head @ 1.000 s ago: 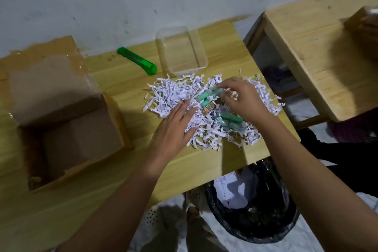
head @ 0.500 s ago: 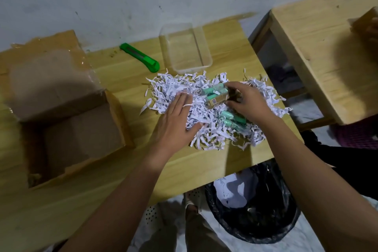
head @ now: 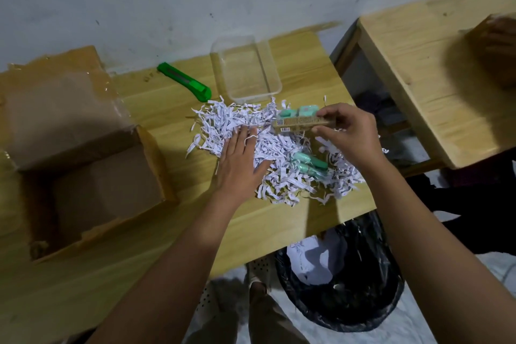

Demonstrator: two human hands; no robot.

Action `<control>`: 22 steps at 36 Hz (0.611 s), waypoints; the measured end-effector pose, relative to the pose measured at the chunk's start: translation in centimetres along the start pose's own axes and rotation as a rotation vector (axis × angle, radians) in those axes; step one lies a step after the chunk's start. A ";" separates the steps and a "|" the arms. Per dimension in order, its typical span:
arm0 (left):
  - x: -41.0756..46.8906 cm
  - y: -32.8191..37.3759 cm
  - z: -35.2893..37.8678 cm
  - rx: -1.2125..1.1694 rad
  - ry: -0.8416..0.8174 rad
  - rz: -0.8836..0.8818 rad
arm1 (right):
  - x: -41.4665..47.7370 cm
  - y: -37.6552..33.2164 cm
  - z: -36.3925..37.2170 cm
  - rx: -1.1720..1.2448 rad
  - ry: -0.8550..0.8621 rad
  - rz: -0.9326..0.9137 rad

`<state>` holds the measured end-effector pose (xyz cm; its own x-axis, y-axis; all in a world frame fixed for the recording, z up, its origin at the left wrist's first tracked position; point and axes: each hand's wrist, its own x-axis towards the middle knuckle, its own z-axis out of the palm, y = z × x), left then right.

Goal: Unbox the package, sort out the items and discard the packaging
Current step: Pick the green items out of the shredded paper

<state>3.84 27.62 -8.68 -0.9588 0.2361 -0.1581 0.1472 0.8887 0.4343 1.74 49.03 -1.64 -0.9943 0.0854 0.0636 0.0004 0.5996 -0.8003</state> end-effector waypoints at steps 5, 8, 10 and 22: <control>0.0 -0.1 0.3 0.003 0.007 0.003 | -0.1 -0.1 0.0 0.078 0.111 0.061; 0.0 -0.2 0.3 -0.001 0.005 0.004 | -0.4 0.2 0.5 0.130 0.144 0.115; 0.0 -0.2 0.3 -0.009 0.003 0.004 | -0.7 0.5 0.9 0.145 0.119 0.154; -0.1 -0.2 0.3 -0.032 -0.005 0.006 | -1.0 0.6 1.4 -0.080 0.159 0.031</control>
<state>3.95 27.49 -9.01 -0.9566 0.2439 -0.1598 0.1455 0.8743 0.4631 2.59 48.16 -3.03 -0.9642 0.2264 0.1382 0.0459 0.6556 -0.7537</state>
